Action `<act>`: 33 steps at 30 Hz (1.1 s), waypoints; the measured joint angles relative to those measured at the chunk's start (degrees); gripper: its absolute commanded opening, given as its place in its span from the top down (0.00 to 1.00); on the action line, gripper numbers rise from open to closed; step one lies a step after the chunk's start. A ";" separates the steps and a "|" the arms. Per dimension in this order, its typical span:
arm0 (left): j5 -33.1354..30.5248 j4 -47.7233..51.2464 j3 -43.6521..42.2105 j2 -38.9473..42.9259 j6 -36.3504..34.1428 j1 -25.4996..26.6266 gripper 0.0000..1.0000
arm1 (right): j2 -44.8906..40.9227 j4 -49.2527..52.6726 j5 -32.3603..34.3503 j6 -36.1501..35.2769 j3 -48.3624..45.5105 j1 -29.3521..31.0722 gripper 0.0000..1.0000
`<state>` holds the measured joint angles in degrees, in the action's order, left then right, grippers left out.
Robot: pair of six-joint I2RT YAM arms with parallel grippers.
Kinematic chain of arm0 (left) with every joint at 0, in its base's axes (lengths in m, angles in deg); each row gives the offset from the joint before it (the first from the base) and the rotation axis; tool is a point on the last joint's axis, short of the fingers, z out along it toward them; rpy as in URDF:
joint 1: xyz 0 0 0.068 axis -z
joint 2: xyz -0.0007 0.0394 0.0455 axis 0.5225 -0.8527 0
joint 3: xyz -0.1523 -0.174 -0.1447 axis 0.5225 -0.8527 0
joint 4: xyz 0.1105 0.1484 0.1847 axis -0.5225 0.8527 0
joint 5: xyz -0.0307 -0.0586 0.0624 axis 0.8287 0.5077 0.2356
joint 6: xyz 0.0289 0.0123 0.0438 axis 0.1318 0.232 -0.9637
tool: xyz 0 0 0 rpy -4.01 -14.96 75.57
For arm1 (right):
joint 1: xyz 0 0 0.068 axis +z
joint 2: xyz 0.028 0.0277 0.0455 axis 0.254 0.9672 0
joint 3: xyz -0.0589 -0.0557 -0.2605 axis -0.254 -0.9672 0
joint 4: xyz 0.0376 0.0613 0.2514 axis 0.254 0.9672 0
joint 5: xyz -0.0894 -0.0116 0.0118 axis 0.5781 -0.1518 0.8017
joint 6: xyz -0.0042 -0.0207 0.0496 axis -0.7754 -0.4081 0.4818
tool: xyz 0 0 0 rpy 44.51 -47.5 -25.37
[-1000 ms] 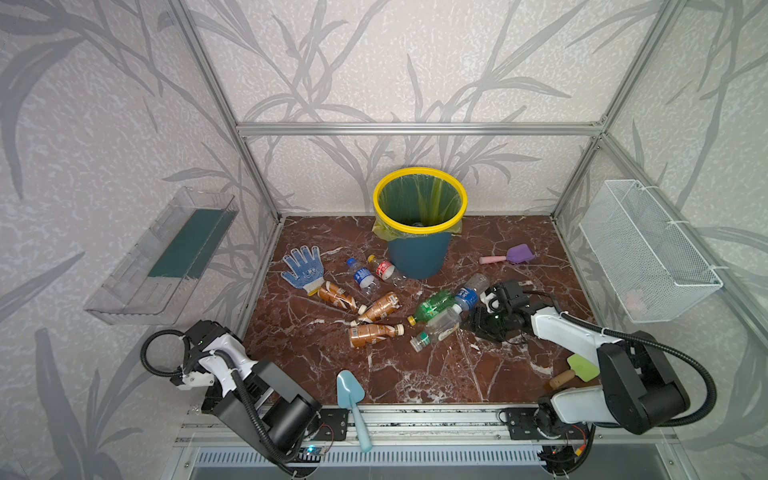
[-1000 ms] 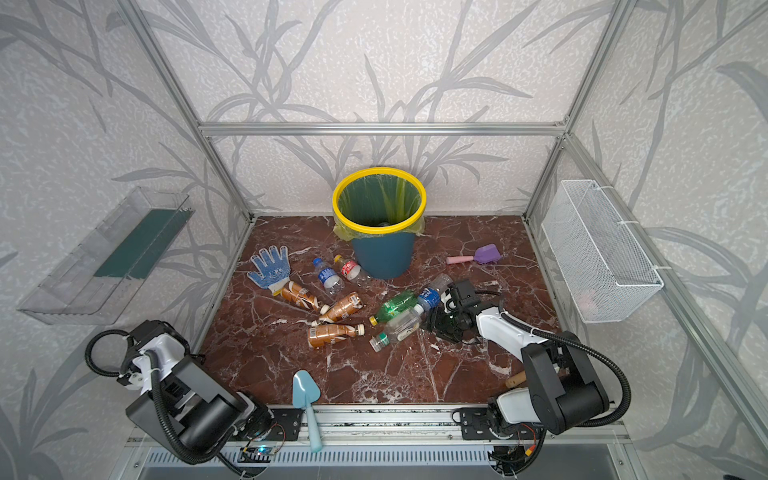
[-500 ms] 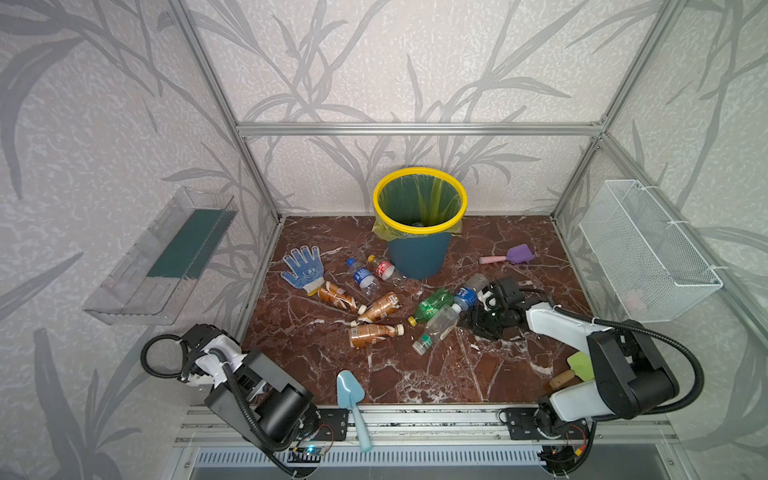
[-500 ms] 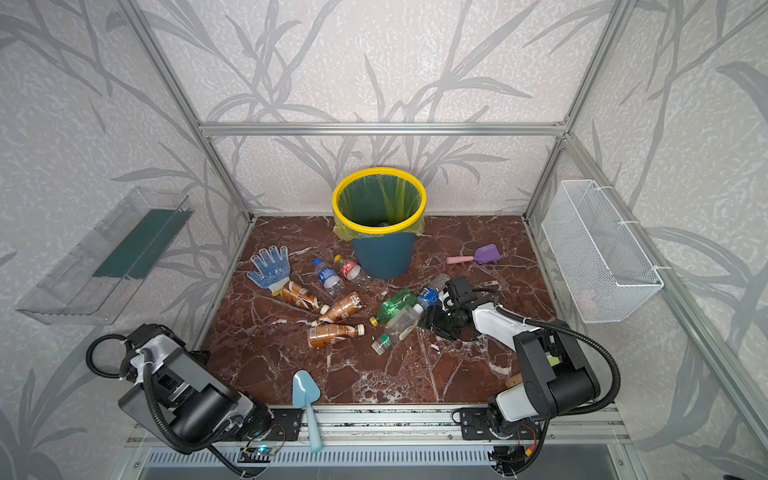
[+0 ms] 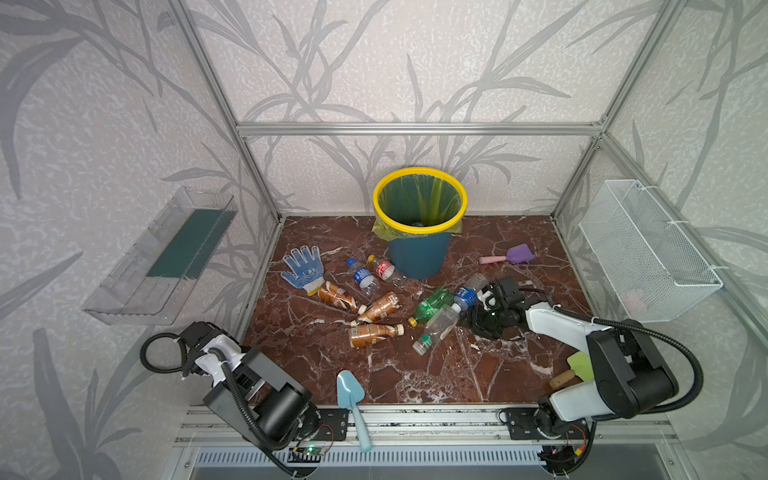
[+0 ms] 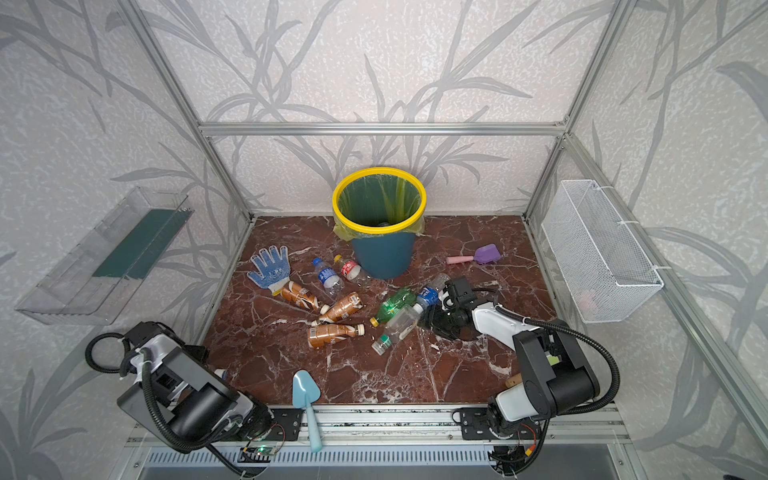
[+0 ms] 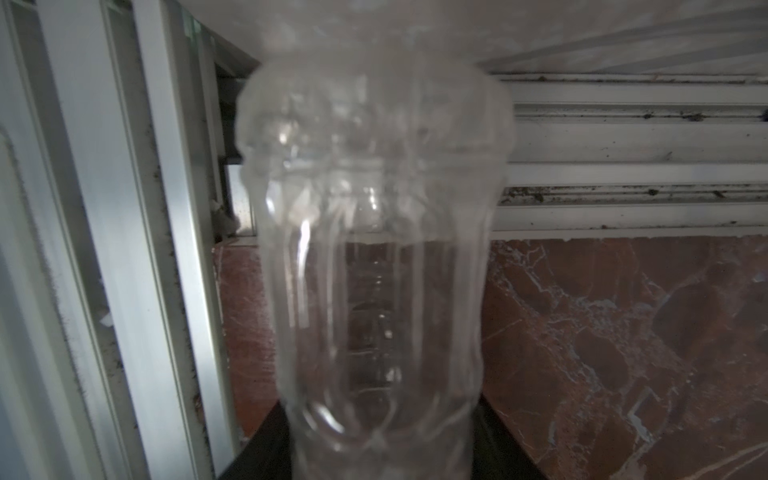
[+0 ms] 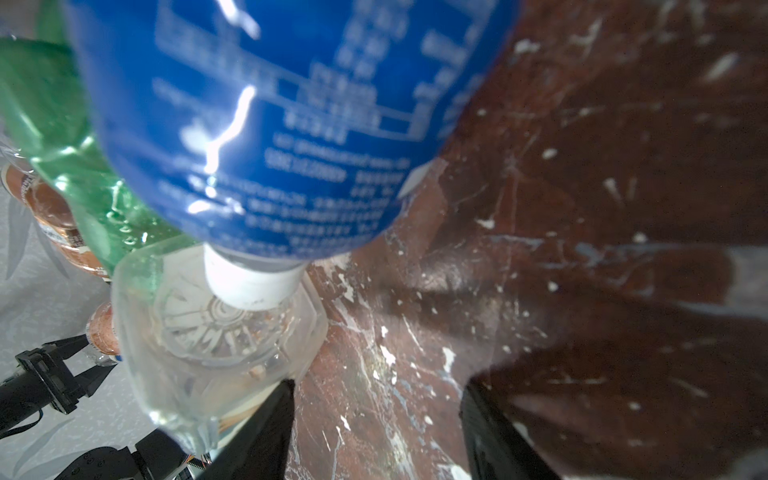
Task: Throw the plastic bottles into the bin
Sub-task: 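Carry the clear bottle over the bin and open the left gripper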
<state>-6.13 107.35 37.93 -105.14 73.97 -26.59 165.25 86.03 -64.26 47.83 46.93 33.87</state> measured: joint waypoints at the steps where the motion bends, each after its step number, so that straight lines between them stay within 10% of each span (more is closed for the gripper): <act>1: 0.37 -0.04 0.00 0.02 -0.17 0.35 0.51 | -0.02 0.00 0.00 0.00 0.00 0.00 0.35; 33: 14.05 0.81 6.75 11.26 1.46 53.11 0.58 | -9.44 6.03 5.09 1.84 0.87 0.33 0.36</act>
<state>7.92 108.16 44.68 -93.89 75.44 26.52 155.81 92.07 -59.17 49.67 47.81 34.20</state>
